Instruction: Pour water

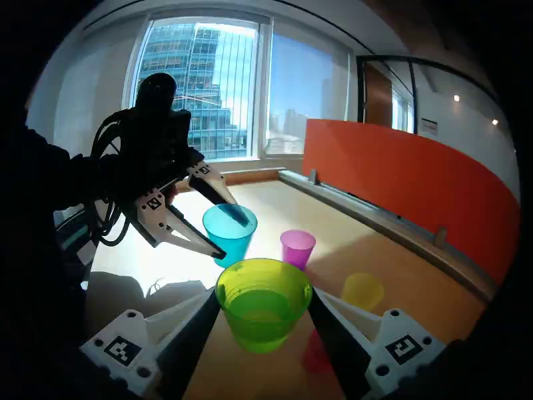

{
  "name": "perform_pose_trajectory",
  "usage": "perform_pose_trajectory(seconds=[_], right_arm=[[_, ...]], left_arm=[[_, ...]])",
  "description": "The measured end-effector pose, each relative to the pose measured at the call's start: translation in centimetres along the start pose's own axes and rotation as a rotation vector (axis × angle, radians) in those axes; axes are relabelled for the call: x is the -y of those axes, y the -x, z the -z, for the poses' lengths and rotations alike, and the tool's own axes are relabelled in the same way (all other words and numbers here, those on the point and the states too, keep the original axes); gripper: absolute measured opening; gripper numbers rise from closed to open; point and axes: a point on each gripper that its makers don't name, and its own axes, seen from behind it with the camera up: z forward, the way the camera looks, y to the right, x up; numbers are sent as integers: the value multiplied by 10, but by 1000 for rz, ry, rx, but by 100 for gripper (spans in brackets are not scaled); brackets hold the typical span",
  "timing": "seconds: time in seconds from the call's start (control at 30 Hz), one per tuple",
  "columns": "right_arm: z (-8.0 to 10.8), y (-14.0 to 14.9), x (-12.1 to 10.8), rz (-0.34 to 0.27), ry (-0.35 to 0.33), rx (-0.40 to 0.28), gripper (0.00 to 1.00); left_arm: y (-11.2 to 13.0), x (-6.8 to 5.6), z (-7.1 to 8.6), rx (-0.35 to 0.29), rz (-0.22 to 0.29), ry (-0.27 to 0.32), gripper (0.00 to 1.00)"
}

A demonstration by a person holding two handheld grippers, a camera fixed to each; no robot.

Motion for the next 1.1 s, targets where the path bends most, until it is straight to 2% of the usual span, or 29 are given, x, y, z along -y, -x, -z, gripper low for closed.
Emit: perform_pose_trajectory(seconds=[0.5, 1.1], right_arm=[[-16, 30, 1, 40, -28, 93, 92], [-28, 52, -1, 43, -39, 137, 92]], left_arm=[[33, -4, -20, 106, -42, 41, 85], [61, -11, -39, 138, -3, 74, 85]])
